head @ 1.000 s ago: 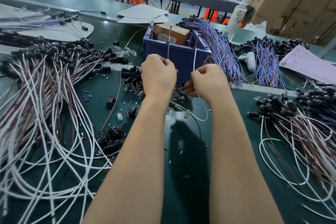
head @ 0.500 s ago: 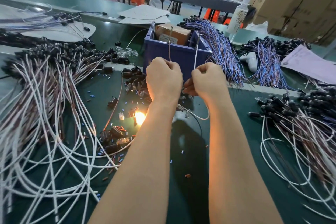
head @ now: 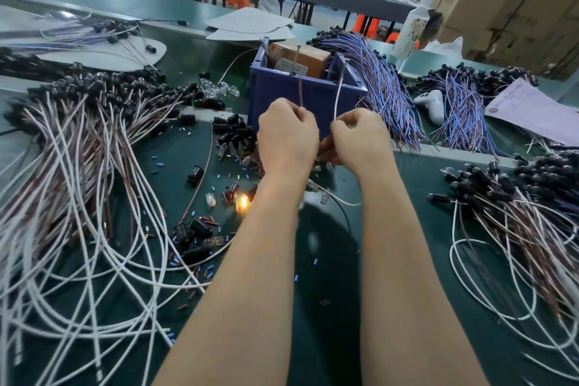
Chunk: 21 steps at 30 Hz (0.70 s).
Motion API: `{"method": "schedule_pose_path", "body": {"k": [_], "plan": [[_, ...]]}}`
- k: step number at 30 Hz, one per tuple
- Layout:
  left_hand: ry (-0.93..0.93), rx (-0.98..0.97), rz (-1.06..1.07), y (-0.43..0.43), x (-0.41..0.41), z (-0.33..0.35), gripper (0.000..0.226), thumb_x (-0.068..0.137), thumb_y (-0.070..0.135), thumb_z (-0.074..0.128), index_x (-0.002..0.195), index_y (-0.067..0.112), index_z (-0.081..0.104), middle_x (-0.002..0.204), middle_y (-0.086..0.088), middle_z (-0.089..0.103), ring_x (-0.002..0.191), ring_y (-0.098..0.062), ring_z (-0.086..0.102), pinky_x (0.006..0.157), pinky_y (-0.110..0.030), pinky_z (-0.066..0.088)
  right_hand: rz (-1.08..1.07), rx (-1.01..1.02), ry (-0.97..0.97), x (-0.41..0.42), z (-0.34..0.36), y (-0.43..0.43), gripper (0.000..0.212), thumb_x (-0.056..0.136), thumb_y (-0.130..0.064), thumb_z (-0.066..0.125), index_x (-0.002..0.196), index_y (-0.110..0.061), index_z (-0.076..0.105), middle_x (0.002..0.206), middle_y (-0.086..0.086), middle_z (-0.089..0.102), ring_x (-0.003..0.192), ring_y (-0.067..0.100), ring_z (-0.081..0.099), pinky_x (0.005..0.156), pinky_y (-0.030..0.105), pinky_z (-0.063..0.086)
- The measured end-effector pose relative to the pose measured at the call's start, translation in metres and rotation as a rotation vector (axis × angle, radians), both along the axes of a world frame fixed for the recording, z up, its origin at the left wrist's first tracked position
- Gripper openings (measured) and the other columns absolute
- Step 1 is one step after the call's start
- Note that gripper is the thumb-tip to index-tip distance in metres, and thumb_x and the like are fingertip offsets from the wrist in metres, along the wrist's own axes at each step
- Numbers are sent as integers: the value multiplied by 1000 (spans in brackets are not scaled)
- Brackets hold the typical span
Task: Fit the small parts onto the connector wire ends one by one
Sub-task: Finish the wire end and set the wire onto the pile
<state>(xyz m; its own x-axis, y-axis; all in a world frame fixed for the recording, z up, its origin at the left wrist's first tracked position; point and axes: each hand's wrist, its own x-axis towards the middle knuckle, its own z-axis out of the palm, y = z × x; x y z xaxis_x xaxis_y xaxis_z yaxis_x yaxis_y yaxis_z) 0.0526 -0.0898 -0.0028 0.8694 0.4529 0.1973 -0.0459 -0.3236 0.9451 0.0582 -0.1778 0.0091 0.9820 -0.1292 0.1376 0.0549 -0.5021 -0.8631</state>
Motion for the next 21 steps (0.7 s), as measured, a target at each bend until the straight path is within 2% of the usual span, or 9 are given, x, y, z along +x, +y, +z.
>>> {"method": "schedule_pose_path", "body": {"k": [2,4,6,8,10,12,14,18,21], "plan": [[71,79,-116,1,-2,3,18,91,18,49,94,9,65,91,-10,71,85,-28,68,82,-41,55,-89,-38,-59,1,2,-3,9,88,-9,48,92,-11,55,87,6,67,87,25,66,86,30,49],[188,189,-289,2,-4,8,20,91,20,50,94,11,68,93,-11,72,90,-28,67,85,-41,55,-255,-132,-245,-1,6,-5,23,88,-10,51,110,-8,55,107,5,60,106,22,55,90,21,37],[283,260,-422,5,-7,13,21,91,17,50,92,9,70,93,-13,71,90,-31,67,85,-41,55,-368,-169,-462,-9,15,-6,27,88,-8,52,114,-8,55,118,7,55,110,21,49,94,22,33],[285,270,-390,11,-8,20,24,90,12,47,94,9,70,97,-14,70,92,-32,67,86,-42,55,-299,-170,-527,-12,22,-5,21,87,-7,52,107,-10,61,109,5,60,100,18,54,90,23,40],[182,213,-184,21,-8,30,27,90,12,45,101,10,69,103,-13,70,97,-31,66,90,-40,53,-2,-271,-371,-14,24,-1,18,86,-8,55,98,-14,67,96,2,66,86,13,59,82,25,46],[1,142,15,31,-12,42,25,93,14,45,103,10,67,102,-8,70,97,-24,65,89,-33,51,362,-514,-56,-20,16,8,15,85,-13,63,97,-18,71,93,0,68,75,10,57,69,22,44],[-153,56,84,35,-18,53,20,93,14,46,99,11,65,96,-5,70,92,-17,64,82,-25,49,547,-708,162,-22,-2,22,19,83,-20,69,102,-20,70,93,-1,65,76,13,54,64,20,41],[-200,61,23,22,-27,58,16,94,15,48,98,14,64,94,-2,69,90,-14,63,73,-17,41,469,-830,164,-14,-32,42,16,91,-22,58,106,-20,62,118,10,60,103,27,51,78,29,37],[-151,153,17,16,-29,55,16,94,19,48,96,12,63,91,-3,65,92,-21,62,74,-22,43,300,-776,-22,-11,-30,32,17,92,-20,52,104,-13,62,117,16,54,107,35,47,87,36,38]]}}
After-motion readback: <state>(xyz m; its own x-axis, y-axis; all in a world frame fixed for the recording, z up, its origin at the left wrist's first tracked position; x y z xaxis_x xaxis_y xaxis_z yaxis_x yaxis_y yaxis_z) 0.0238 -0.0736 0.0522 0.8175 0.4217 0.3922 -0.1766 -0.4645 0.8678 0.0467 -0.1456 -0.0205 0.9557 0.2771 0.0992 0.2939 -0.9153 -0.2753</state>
